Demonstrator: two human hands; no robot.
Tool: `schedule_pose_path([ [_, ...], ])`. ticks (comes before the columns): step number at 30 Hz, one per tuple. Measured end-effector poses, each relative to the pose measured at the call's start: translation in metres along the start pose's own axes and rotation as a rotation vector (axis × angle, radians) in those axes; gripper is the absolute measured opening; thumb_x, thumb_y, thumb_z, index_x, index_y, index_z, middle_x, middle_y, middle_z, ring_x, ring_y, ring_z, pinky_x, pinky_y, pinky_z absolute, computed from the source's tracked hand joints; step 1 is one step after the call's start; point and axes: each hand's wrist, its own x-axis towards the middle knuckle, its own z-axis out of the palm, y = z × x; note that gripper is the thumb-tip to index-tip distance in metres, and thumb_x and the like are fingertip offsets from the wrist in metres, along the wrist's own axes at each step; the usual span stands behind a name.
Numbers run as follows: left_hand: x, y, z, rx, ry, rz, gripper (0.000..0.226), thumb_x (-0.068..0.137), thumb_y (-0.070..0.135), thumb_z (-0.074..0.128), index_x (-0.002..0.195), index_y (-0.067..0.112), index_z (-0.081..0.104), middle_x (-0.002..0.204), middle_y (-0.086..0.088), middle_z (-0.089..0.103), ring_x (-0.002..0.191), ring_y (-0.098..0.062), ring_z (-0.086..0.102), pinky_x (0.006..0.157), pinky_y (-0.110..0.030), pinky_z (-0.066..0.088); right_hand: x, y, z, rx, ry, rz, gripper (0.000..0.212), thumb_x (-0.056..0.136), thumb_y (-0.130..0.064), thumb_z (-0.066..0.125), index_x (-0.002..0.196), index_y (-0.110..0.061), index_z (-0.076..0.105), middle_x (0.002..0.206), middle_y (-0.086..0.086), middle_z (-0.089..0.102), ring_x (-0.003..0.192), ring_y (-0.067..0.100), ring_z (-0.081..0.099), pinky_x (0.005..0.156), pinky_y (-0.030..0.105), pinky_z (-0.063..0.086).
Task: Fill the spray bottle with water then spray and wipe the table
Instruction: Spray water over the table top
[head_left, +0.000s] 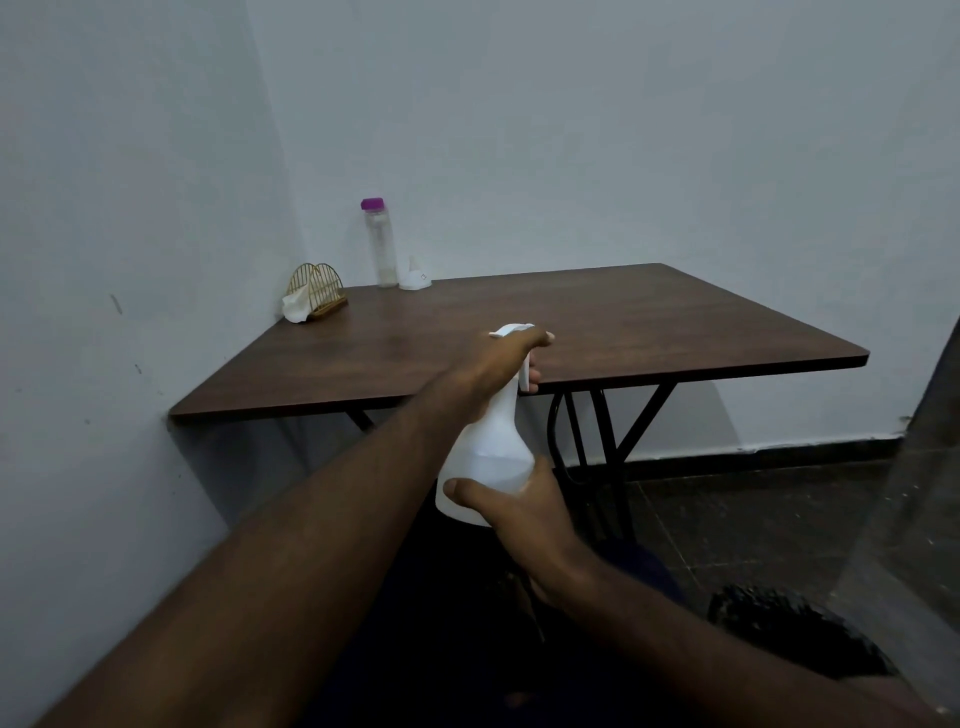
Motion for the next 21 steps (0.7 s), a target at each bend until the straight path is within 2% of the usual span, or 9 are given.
schedule_pose_path([
  [2,0.0,0.001,0.0,-0.008,0.0,0.007,0.023,0.09,0.028,0.061,0.105,0.011,0.062,0.089,-0.014,0.058,0.066,-0.019,0.058,0.045,-0.018,0.048,0.0,0.0,-0.001,-0.012,-0.016,-0.012,0.078,0.056,-0.032,0.091,0.123,-0.024,0.053,0.111,-0.001,0.069,0.099,0.017,0.071,0.077,0.039,0.063],
  [5,0.002,0.001,0.002,-0.025,0.063,0.022,0.008,0.086,0.027,0.059,0.088,0.019,0.062,0.075,-0.007,0.053,0.061,-0.018,0.051,0.058,-0.028,0.048,-0.002,-0.002,-0.001,-0.031,-0.006,-0.028,0.081,0.054,-0.032,0.092,0.123,-0.023,0.05,0.111,-0.002,0.068,0.097,0.014,0.071,0.076,0.038,0.063],
  [7,0.004,-0.002,0.003,0.009,0.096,0.034,0.009,0.081,0.029,0.058,0.082,0.022,0.062,0.068,-0.003,0.051,0.058,-0.016,0.049,0.059,-0.029,0.046,0.0,0.0,-0.001,-0.03,0.001,-0.025,0.08,0.054,-0.031,0.092,0.122,-0.023,0.051,0.11,-0.002,0.069,0.094,0.013,0.071,0.076,0.038,0.063],
  [9,0.005,-0.003,0.004,-0.012,0.088,0.048,0.007,0.081,0.03,0.058,0.08,0.023,0.061,0.068,-0.003,0.049,0.057,-0.016,0.048,0.057,-0.028,0.046,0.005,0.003,-0.002,-0.053,0.001,-0.02,0.088,0.049,-0.037,0.094,0.125,-0.021,0.053,0.111,-0.001,0.07,0.096,0.015,0.072,0.076,0.038,0.062],
  [12,0.004,-0.002,0.004,-0.029,0.067,0.045,0.014,0.087,0.037,0.061,0.088,0.022,0.06,0.079,-0.006,0.059,0.069,-0.018,0.059,0.058,-0.027,0.053,0.009,0.005,-0.003,-0.059,0.011,-0.018,0.091,0.047,-0.041,0.094,0.126,-0.022,0.053,0.112,0.001,0.069,0.097,0.017,0.071,0.074,0.038,0.063],
  [15,0.01,-0.004,0.003,0.016,0.032,0.04,0.035,0.086,0.049,0.06,0.099,0.017,0.061,0.091,-0.013,0.065,0.078,-0.02,0.066,0.069,-0.03,0.058,0.009,0.006,-0.004,-0.035,0.007,-0.006,0.088,0.048,-0.039,0.094,0.124,-0.022,0.053,0.113,0.002,0.069,0.098,0.018,0.071,0.075,0.039,0.062],
  [17,0.01,-0.004,0.003,0.033,0.02,0.055,0.04,0.087,0.052,0.058,0.105,0.016,0.06,0.095,-0.016,0.065,0.082,-0.021,0.067,0.077,-0.035,0.059,0.009,0.007,-0.004,-0.035,-0.003,-0.005,0.09,0.048,-0.04,0.094,0.125,-0.022,0.053,0.114,0.002,0.069,0.099,0.018,0.071,0.076,0.039,0.062],
  [19,0.009,-0.004,0.003,0.019,0.02,0.067,0.045,0.088,0.053,0.056,0.109,0.014,0.06,0.096,-0.015,0.064,0.081,-0.021,0.066,0.073,-0.033,0.059,0.009,0.006,-0.004,-0.038,-0.005,-0.002,0.092,0.048,-0.041,0.094,0.127,-0.021,0.053,0.114,0.001,0.069,0.099,0.017,0.071,0.076,0.038,0.062],
  [21,0.006,-0.002,0.003,0.011,0.03,0.078,0.051,0.09,0.059,0.05,0.11,0.013,0.059,0.092,-0.013,0.062,0.079,-0.02,0.064,0.059,-0.023,0.058,0.007,0.006,-0.004,-0.042,-0.002,-0.013,0.091,0.048,-0.04,0.093,0.127,-0.022,0.051,0.114,0.0,0.068,0.099,0.016,0.07,0.076,0.037,0.062],
])
